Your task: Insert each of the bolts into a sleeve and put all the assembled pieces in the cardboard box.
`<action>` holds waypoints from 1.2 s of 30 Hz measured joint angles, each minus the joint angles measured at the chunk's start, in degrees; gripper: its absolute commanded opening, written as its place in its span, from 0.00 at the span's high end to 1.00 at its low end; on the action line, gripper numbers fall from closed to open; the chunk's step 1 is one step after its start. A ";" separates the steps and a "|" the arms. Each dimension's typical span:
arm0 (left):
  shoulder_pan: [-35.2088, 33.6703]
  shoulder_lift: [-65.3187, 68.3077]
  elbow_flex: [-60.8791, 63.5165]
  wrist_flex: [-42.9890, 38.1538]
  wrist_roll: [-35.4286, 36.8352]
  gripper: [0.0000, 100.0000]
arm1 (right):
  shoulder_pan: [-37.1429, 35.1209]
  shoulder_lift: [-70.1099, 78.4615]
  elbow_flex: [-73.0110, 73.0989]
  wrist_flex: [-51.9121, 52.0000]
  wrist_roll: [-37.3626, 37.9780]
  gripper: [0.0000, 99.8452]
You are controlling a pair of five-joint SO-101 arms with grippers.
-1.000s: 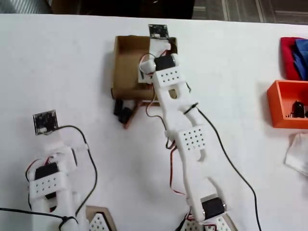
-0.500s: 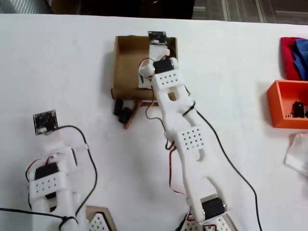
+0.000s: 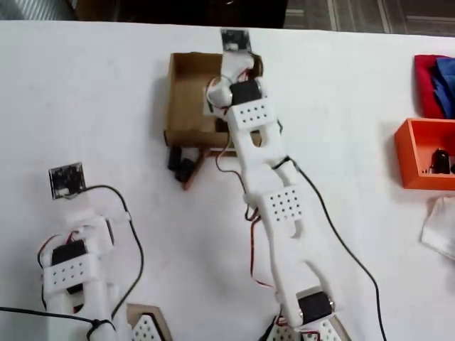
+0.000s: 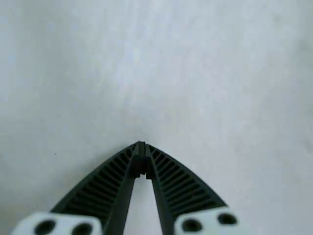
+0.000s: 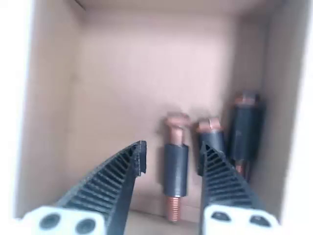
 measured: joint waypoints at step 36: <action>1.76 0.00 0.00 0.00 0.00 0.97 | -14.68 -57.23 82.99 -7.65 -0.53 0.84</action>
